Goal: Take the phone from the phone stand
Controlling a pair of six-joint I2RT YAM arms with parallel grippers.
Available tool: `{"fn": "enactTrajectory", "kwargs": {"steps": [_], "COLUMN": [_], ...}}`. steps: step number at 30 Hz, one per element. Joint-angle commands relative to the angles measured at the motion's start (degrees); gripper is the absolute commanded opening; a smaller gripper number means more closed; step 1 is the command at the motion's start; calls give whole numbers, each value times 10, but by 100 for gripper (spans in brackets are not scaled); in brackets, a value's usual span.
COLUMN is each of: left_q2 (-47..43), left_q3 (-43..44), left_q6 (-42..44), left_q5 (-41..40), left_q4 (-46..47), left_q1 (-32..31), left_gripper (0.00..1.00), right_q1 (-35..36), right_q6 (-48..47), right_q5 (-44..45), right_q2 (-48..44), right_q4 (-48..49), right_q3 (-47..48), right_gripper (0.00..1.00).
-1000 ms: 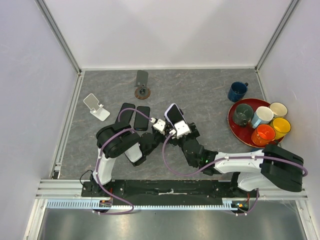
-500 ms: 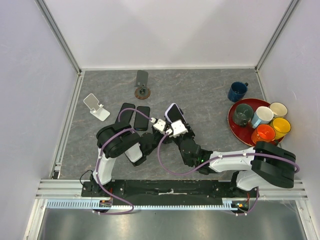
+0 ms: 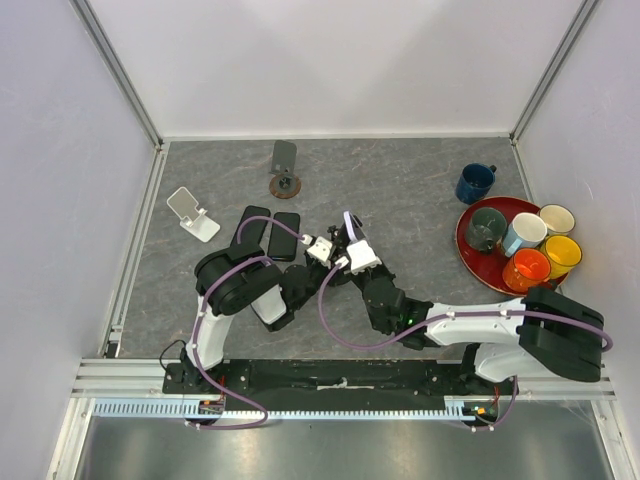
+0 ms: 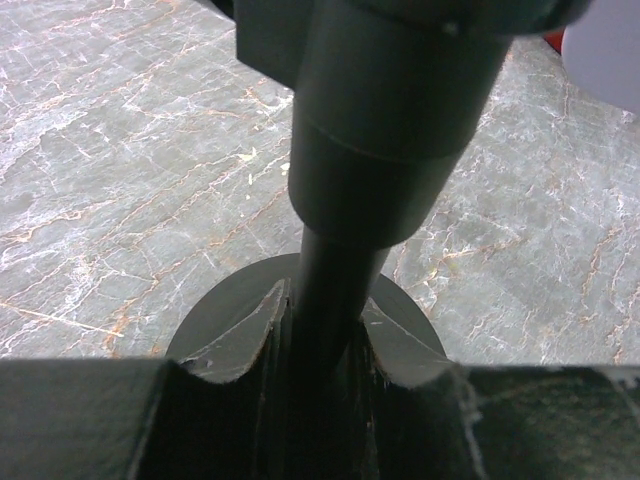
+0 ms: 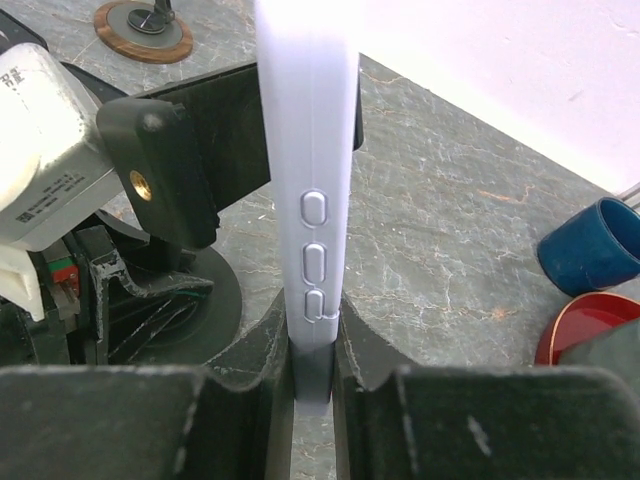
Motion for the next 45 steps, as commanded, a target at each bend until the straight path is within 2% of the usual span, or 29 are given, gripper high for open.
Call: {"fn": "enactTrajectory", "kwargs": {"steps": [1,7,16,21,24,31,39,43,45], "left_q2": [31,32,34,34,33,31,28,22,19], "left_q3": [-14,-14,-12,-12,-14,-14,-15,-17,-19], "left_q6": [-49,-49,-49,-48,-47,-47,-47,-49,-49], "left_q5": [2,-1,-1,-1,-1,1,0,2,2], "left_q4": [87,87,87,87,87,87,87,87,87], "left_q1": [-5,-5,-5,-4,-5,-4,-5,-5,-4], "left_gripper": [2,2,2,2,2,2,2,12,20], "right_q1": [4,4,2,-14,-37,-111,-168,-172,-173], "right_q6": [24,39,75,125,206,315,365,365,365], "right_q5": [-38,-72,-132,-119,-114,-160,-217,-227,-228], "right_q2": [-35,-84,-197,-226,-237,-216,-131,-108,-106], "right_q4": [-18,-71,-209,-359,-453,-628,-740,-750,-747], "right_q3": [6,9,58,114,140,184,238,244,243], "right_gripper": [0,0,0,0,0,0,0,0,0]}}
